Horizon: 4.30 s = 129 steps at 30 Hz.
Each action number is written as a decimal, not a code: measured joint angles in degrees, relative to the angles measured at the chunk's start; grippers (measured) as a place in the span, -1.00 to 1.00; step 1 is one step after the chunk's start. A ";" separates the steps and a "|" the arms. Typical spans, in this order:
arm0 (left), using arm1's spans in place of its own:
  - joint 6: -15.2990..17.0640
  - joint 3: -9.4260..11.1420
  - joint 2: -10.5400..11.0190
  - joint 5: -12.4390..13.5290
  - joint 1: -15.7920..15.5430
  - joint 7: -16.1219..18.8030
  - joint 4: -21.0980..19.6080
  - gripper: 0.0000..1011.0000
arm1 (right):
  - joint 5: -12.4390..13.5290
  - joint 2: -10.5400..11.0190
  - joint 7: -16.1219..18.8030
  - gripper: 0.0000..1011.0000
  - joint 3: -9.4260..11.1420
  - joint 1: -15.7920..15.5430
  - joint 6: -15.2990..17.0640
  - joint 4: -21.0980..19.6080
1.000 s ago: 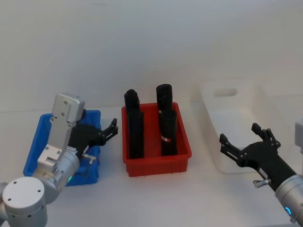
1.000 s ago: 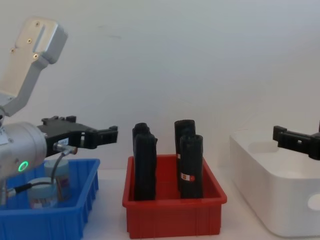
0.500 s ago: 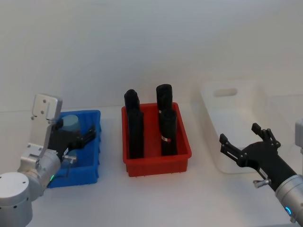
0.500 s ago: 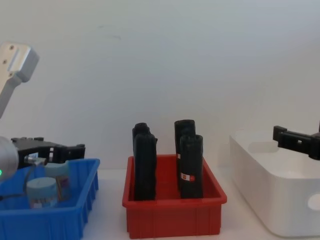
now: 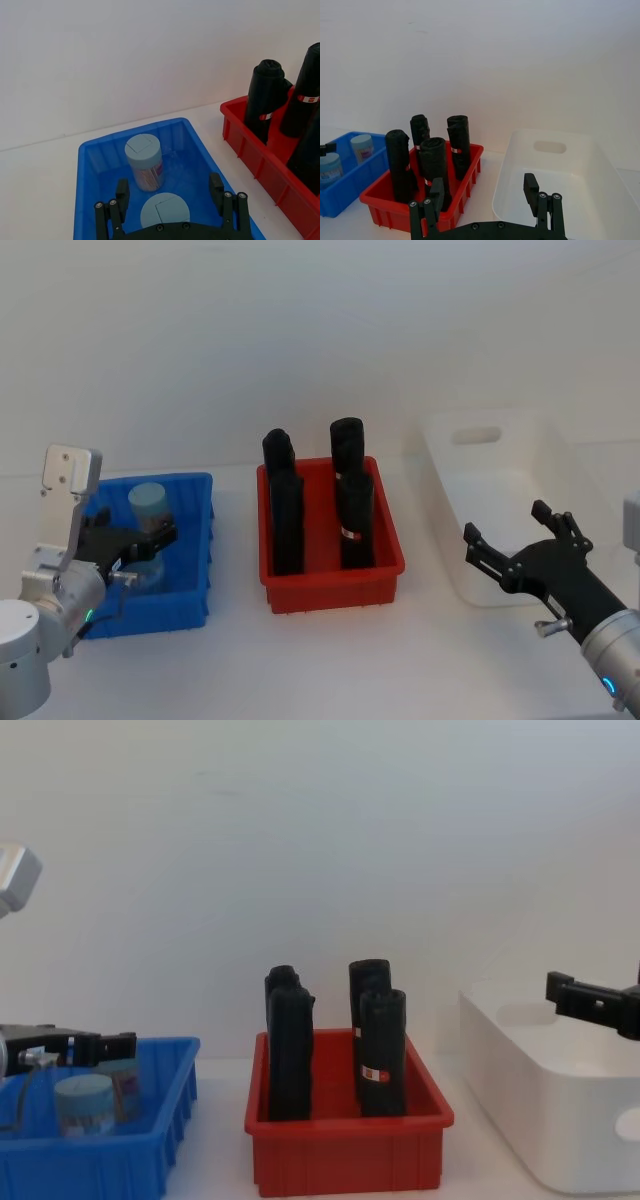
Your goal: Pick the cotton swabs from the blue box and place them into the white box.
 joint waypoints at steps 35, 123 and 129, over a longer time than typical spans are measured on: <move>1.26 -1.34 -1.40 -2.04 -3.96 -4.00 10.69 0.87 | 0.00 0.00 0.00 0.98 0.00 0.00 0.00 0.00; 16.09 1.47 0.98 -0.68 -6.81 -43.52 -15.62 0.32 | -0.41 -0.15 1.04 0.98 -0.18 0.20 0.19 0.00; 16.05 2.22 0.31 -0.46 -7.63 -45.57 -14.87 0.32 | -1.22 -0.44 3.23 0.98 -0.63 0.74 0.88 0.01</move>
